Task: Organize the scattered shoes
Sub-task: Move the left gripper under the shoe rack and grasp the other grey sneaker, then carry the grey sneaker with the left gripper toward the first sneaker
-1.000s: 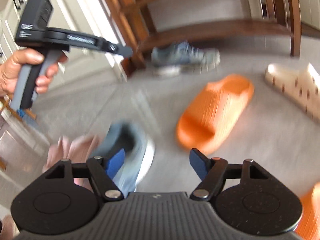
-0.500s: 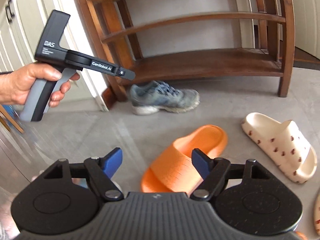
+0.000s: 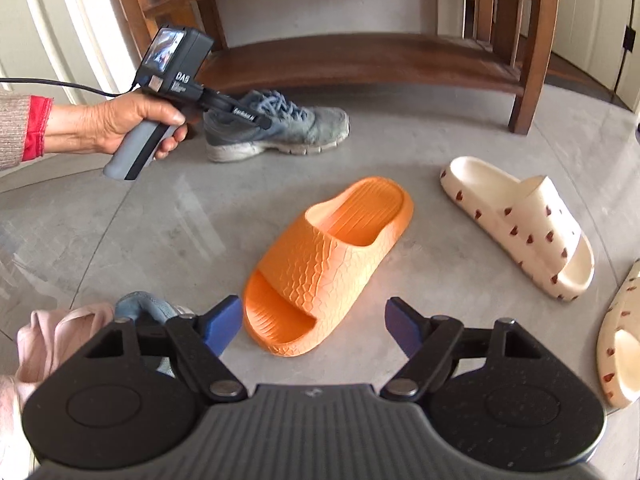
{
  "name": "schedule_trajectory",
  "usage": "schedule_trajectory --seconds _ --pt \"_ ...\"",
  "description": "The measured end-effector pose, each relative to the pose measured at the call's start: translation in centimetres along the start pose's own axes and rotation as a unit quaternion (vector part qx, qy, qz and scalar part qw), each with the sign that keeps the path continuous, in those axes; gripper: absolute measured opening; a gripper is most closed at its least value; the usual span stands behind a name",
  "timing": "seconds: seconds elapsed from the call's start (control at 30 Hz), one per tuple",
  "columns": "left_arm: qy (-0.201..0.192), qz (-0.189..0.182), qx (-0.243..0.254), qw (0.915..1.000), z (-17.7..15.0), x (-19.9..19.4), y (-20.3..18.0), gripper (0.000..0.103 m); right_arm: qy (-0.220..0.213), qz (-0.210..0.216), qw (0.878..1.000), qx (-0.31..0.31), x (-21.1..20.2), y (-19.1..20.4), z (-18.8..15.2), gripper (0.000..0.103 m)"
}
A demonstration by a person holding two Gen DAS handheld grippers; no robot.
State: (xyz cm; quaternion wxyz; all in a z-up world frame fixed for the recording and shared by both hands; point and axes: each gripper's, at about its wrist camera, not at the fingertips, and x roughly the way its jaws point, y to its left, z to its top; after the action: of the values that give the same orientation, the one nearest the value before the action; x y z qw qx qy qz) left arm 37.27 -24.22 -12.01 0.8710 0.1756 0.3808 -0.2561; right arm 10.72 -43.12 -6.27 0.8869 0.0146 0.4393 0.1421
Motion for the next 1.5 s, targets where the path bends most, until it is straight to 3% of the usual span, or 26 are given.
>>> schedule_trajectory --seconds 0.1,0.27,0.53,0.7,0.97,1.17,1.5 --pt "-0.018 -0.023 0.001 0.9996 -0.4 -1.3 -0.1 0.007 -0.009 -0.017 0.999 -0.026 0.7 1.4 1.3 0.081" --pt "-0.051 -0.077 -0.001 0.9957 -1.1 -5.6 -1.3 0.008 -0.019 -0.042 0.998 -0.041 2.0 2.2 3.0 0.081" --pt "-0.025 -0.109 0.001 0.9938 -3.0 -8.5 -3.7 0.008 -0.018 -0.074 0.997 0.001 4.3 0.6 4.1 0.081" --pt "-0.011 -0.118 0.004 0.993 -3.9 -9.8 -4.0 0.008 -0.016 -0.083 0.996 -0.007 4.4 0.4 3.8 0.081" --pt "-0.032 -0.122 0.014 0.9919 -5.4 -14.7 -3.0 0.008 -0.025 -0.06 0.998 -0.005 4.9 0.8 4.1 0.081" --pt "-0.039 -0.1 -0.004 0.9942 -7.5 -17.2 -1.3 0.008 -0.028 0.002 1.0 0.003 5.8 2.2 4.5 0.078" --pt "-0.035 -0.083 -0.029 0.9955 -8.8 -18.5 0.8 0.008 0.038 0.066 0.996 0.036 12.9 4.9 4.3 0.079"
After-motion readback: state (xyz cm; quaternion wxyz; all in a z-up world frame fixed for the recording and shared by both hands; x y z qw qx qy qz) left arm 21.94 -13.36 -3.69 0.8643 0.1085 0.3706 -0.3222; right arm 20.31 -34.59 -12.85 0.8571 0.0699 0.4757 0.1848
